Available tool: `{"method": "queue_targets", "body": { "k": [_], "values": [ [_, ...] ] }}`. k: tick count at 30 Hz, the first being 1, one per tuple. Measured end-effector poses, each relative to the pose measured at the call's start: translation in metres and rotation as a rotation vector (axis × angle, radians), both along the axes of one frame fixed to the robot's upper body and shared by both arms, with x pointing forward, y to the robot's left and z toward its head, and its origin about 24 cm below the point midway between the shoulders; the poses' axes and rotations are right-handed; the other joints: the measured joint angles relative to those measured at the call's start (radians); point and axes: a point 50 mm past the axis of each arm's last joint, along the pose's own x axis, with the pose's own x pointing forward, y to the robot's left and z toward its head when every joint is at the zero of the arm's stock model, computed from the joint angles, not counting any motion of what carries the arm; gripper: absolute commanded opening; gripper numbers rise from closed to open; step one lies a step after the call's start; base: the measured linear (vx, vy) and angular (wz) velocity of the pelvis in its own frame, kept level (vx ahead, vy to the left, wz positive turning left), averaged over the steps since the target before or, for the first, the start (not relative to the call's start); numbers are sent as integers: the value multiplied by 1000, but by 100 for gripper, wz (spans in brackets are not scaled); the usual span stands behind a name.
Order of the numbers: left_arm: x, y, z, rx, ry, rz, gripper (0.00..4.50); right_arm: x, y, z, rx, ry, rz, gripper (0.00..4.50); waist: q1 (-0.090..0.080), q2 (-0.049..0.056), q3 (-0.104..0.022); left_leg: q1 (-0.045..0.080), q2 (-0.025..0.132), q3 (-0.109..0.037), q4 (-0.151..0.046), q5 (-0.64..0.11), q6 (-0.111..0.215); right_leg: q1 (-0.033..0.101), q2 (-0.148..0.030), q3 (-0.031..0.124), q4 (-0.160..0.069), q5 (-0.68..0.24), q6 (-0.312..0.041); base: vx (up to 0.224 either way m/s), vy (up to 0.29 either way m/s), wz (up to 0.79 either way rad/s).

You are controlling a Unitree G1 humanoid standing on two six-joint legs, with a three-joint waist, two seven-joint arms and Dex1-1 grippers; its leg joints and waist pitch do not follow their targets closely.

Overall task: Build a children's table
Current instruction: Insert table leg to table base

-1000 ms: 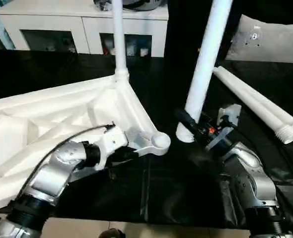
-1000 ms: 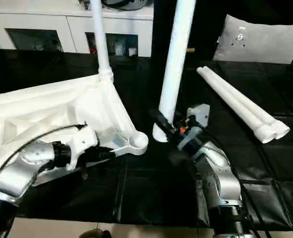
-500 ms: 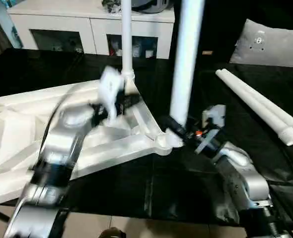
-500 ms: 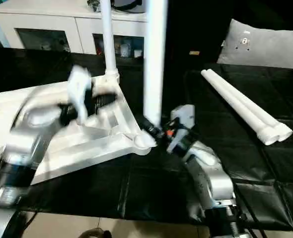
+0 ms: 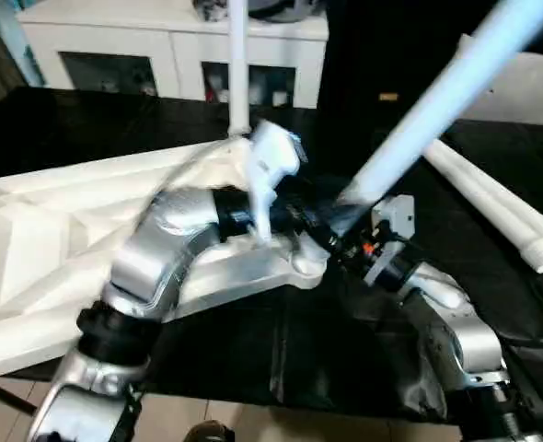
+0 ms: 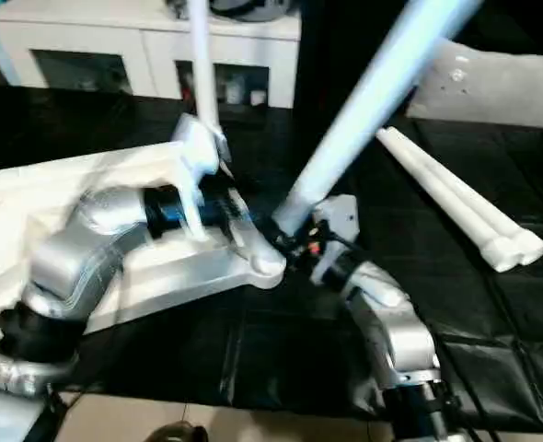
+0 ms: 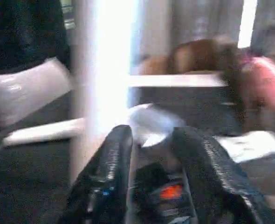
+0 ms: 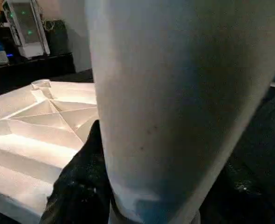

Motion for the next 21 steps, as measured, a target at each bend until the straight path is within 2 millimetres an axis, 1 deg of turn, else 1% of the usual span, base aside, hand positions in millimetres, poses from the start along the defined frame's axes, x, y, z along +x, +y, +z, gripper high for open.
{"method": "queue_targets", "body": {
  "k": [1, 3, 4, 6, 7, 8, 10, 11, 12, 15, 16, 17, 19, 21],
  "values": [
    [1, 0, -1, 5, 0, 7, 232, 0, 0, 0, 0, 0, -2, 191, 0, 0, 0, 0, 0, 0, 0, 0, 0, 0, 0, 0, 0, 0, 0, 0, 0, 0],
    [11, 7, -7, 37, 0, 100, 237, 1, -2, 0, 0, 3, -19, 191, -1, 1, 0, 3, 0, 0, 0, 0, 0, 2, 0, 0, 0, 1, 0, 0, 0, 0],
    [17, 14, -11, 67, -1, 157, 244, 1, -3, 0, 0, 3, -24, 191, -1, 2, 0, 3, 0, 0, 0, 0, 0, 2, 0, 0, 0, 2, 1, 0, 0, 0],
    [29, 40, -22, 143, 16, 272, 274, 1, -9, 1, -7, -1, -41, 191, -12, 3, 0, 3, 0, 0, -1, 1, -1, 2, 1, 1, 0, 2, 1, 0, 0, 0],
    [30, 48, -24, 149, 25, 297, 274, 1, -13, 1, -11, 0, -51, 191, -14, 3, 0, 3, 0, 0, -1, 1, -2, 2, 1, 1, 0, 2, 1, 0, 0, 0],
    [29, 55, -25, 157, 30, 304, 280, 1, -16, 1, -14, 3, -61, 191, -16, 3, 0, 3, 0, 0, -1, 1, -2, 2, 1, 1, -1, 2, 1, 0, 0, 0],
    [20, 66, -30, 178, 59, 262, 286, 1, -17, 0, -17, 12, -64, 191, -20, 3, 0, 2, 0, 0, -1, 1, -1, 1, 1, 2, -2, 2, 1, 0, 0, 0],
    [15, 69, -33, 188, 77, 239, 295, 1, -18, -1, -21, 17, -65, 191, -22, 3, 0, 1, 0, 1, -1, 1, -1, 1, 1, 2, -2, 2, 1, 0, 0, 0],
    [11, 72, -36, 196, 102, 213, 319, 1, -20, -1, -28, 22, -65, 191, -22, 3, 0, 0, 0, 1, -1, 1, -1, 0, 1, 2, -2, 2, 1, 0, 0, 0],
    [1, 80, -48, 253, 150, 179, 327, 1, -21, -2, -35, 34, -62, 191, -23, 3, 0, 1, 0, 1, -2, 1, -1, 0, 1, 2, -1, 2, 0, 0, 0, 0],
    [-1, 82, -56, 288, 171, 181, 333, 1, -21, -3, -40, 41, -63, 191, -22, 3, 0, 1, 0, 1, -2, 1, -1, 0, 1, 2, -1, 2, 0, 0, 0, 0],
    [-1, 83, -61, 308, 183, 189, 345, 1, -22, -3, -40, 44, -62, 191, -22, 3, 0, 1, 0, 1, -1, 1, -1, 0, 1, 2, -1, 2, 0, 0, 0, 0],
    [4, 87, -74, 382, 178, 261, 367, 1, -21, -5, -43, 62, -58, 191, -23, 3, 0, 4, 0, 1, -1, 1, -1, 2, 0, 2, -1, 3, 0, 0, 0, 0],
    [7, 93, -87, 433, 196, 325, 367, 0, -20, -7, -47, 82, -52, 191, -25, 2, 0, 4, 0, 1, -1, 1, -2, 2, 0, 2, -1, 4, 0, 0, 0, 0]
  ]
}}
